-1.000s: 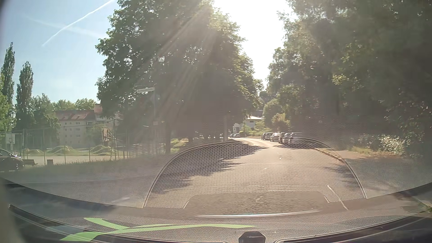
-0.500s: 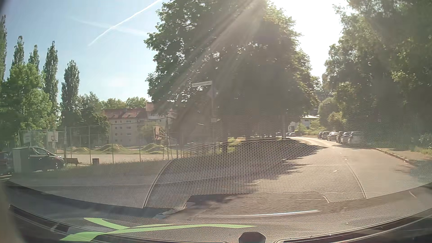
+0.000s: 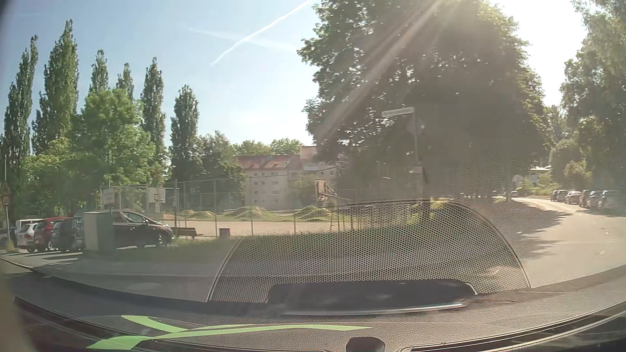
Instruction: Follow the waypoints while adhering to traffic rules and regulations
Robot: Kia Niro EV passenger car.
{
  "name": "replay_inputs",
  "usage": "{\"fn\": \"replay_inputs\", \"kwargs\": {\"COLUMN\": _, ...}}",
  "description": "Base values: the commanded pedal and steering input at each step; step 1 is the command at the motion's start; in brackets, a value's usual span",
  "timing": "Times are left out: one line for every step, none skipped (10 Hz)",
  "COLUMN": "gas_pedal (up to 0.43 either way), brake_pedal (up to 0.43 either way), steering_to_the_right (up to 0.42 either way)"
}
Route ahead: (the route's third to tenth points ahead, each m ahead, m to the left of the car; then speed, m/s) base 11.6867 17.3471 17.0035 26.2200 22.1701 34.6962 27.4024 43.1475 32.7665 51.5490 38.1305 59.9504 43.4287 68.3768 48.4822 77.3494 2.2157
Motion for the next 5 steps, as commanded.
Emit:
{"fn": "replay_inputs", "kwargs": {"gas_pedal": 0.000, "brake_pedal": 0.000, "steering_to_the_right": -0.915}}
{"fn": "replay_inputs", "kwargs": {"gas_pedal": 0.000, "brake_pedal": 0.000, "steering_to_the_right": -0.925}}
{"fn": "replay_inputs", "kwargs": {"gas_pedal": 0.000, "brake_pedal": 0.000, "steering_to_the_right": -0.925}}
{"fn": "replay_inputs", "kwargs": {"gas_pedal": 0.000, "brake_pedal": 0.000, "steering_to_the_right": -0.925}}
{"fn": "replay_inputs", "kwargs": {"gas_pedal": 0.000, "brake_pedal": 0.000, "steering_to_the_right": -0.925}}
